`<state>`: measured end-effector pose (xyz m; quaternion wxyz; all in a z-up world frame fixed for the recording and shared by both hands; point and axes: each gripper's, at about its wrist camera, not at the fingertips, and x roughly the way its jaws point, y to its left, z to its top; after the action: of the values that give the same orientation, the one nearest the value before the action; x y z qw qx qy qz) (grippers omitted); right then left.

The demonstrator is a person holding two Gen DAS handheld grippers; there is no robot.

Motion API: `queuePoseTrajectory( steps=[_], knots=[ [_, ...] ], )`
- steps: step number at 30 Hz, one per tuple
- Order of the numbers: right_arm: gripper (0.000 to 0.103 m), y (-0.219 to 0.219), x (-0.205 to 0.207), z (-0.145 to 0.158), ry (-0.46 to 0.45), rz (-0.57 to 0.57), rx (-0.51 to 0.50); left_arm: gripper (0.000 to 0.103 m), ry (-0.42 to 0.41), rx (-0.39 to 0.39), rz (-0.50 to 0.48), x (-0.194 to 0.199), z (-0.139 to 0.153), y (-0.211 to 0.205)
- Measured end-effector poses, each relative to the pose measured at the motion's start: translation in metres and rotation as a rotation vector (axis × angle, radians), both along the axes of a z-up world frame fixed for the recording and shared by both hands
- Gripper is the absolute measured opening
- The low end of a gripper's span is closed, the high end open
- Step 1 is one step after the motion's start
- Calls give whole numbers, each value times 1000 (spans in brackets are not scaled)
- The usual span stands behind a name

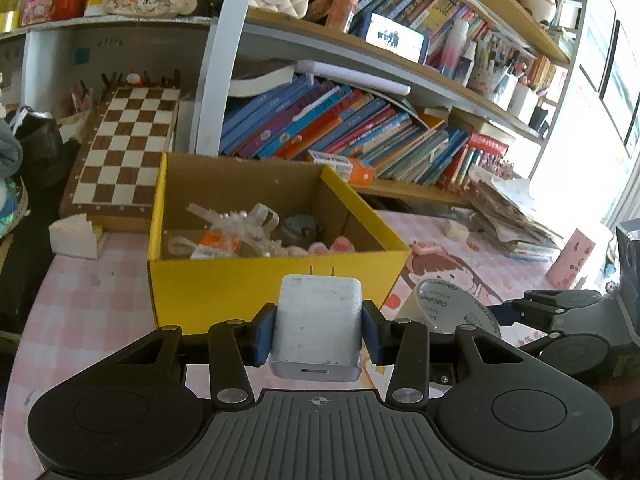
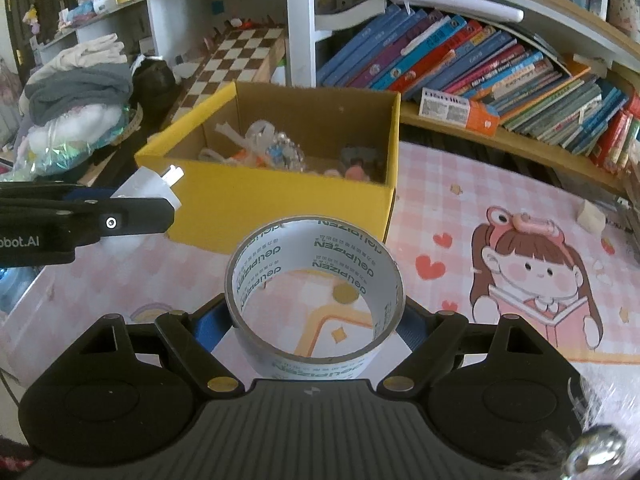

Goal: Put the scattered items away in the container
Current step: 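Carry the charger with left gripper while right gripper carries the tape roll over the yellow box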

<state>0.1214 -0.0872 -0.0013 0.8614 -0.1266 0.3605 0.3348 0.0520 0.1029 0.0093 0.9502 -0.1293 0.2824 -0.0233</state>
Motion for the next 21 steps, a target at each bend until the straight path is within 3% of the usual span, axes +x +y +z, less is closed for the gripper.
queuePoseTrajectory(
  steps=[21],
  knots=[
    [84,23,35,38,-89,35,46,43,-109,34,41,29,29,21]
  ],
)
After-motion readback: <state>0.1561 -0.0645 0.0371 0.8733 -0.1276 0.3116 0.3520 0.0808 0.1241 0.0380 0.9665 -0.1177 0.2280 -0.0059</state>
